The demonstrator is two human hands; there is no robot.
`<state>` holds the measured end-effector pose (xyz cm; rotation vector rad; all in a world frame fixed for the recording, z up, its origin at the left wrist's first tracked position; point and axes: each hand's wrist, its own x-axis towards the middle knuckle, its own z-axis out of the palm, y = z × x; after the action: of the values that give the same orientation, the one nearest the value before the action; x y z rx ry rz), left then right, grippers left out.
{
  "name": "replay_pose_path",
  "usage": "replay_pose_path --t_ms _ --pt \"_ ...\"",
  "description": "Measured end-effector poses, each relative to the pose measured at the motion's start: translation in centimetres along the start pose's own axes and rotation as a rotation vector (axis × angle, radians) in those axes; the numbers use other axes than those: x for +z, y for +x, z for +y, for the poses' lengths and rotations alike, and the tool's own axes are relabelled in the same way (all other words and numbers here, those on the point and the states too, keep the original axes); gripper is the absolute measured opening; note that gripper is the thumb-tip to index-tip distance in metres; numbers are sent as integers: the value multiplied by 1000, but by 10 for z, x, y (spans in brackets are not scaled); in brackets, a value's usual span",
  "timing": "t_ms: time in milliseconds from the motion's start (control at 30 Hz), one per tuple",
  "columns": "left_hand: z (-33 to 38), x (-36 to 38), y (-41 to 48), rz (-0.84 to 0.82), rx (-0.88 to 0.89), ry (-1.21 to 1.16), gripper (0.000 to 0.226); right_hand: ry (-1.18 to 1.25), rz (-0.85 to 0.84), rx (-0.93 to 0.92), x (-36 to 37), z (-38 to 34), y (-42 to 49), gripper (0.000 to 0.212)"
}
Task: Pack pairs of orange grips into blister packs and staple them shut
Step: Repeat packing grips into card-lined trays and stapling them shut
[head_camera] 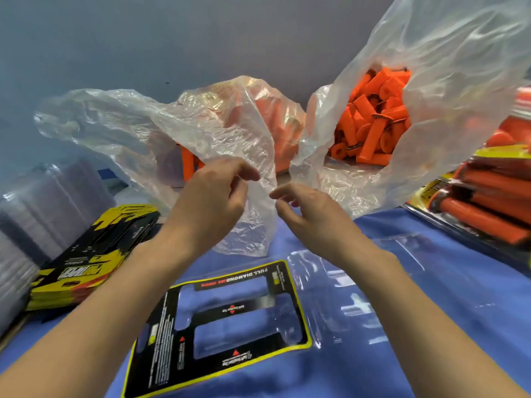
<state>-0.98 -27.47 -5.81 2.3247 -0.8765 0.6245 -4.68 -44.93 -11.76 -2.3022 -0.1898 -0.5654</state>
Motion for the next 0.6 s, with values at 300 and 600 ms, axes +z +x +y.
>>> replay_pose_path --t_ms 300,600 --pt "95 145 103 -378 -107 -354 36 1065 495 725 -46 43 19 42" --pt "82 277 193 -418 -539 -526 39 1242 365 785 -83 83 13 10"
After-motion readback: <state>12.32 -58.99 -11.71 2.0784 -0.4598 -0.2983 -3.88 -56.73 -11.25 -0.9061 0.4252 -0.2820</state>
